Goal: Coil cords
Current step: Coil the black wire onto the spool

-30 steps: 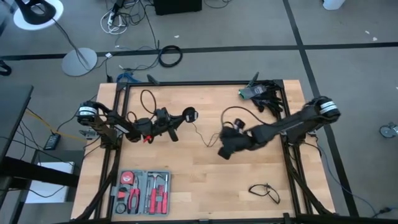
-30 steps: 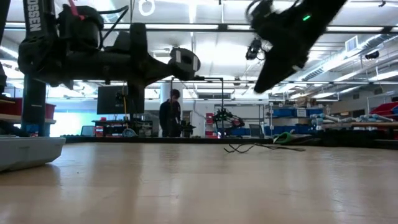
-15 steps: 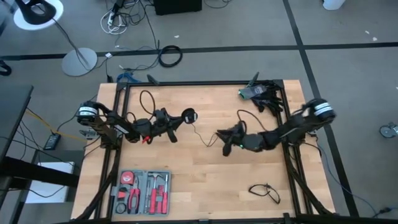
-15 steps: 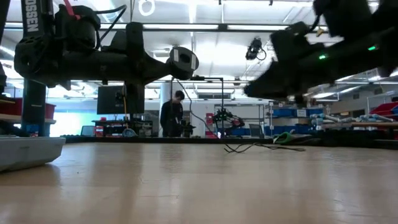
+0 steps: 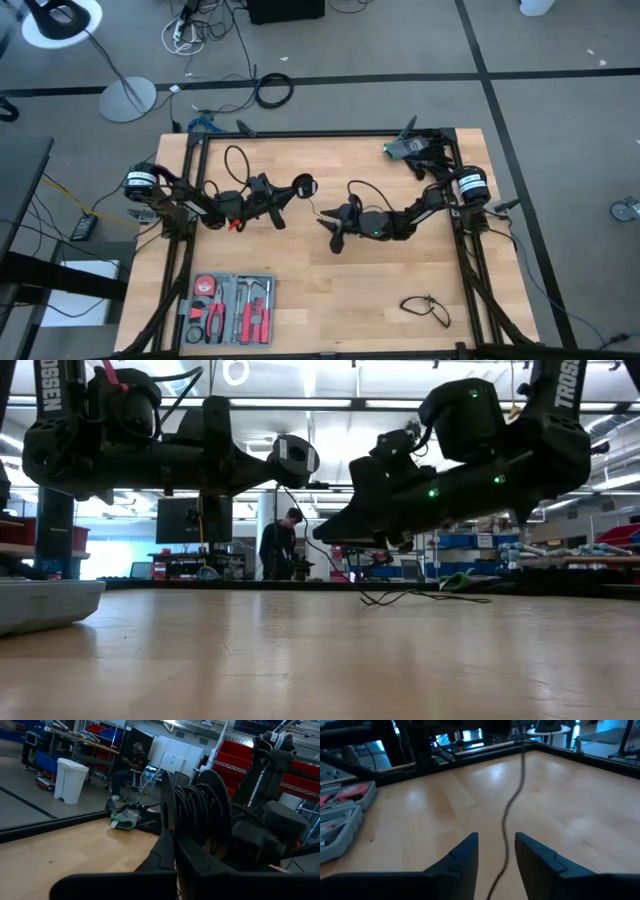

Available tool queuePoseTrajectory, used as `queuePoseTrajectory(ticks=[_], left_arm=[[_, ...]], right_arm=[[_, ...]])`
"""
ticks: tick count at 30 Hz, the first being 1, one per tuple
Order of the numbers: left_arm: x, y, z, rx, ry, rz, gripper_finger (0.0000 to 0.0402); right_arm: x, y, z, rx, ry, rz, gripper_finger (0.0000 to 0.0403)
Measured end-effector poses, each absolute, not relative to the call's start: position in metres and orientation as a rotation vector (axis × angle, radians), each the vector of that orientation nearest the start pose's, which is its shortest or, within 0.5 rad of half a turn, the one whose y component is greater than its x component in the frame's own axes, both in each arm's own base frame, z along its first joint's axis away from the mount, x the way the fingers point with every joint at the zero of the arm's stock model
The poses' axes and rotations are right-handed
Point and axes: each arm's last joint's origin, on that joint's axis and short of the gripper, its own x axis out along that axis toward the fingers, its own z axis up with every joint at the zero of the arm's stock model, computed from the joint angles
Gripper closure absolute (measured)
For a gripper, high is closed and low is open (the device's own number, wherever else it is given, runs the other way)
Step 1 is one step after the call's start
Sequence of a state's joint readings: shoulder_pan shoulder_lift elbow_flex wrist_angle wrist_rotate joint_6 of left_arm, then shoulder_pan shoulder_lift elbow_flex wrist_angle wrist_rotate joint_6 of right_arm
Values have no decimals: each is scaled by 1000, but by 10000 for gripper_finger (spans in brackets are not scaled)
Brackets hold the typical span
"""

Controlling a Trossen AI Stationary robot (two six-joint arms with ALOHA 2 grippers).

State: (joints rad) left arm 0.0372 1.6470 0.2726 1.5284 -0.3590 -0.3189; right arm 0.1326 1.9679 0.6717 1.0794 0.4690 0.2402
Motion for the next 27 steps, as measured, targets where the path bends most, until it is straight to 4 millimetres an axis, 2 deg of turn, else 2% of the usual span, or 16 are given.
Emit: queuePoseTrajectory(ticks=[6,12,17,22,27], left_arm=[[240,19,153,-337,-213,368,402],[240,19,153,-336,-215,368,402],[240,19,153,-336,-217,366,402],[240,19,153,-336,-216,361,402],[240,19,153,-335,-214,355,402]], right_arm=[[342,32,107,166,181,-359,254],[349,27,101,167,303,-395,264],[350,25,103,183,301,-403,305],[350,27,109,186,284,-396,385],[343,26,114,156,358,-469,398]])
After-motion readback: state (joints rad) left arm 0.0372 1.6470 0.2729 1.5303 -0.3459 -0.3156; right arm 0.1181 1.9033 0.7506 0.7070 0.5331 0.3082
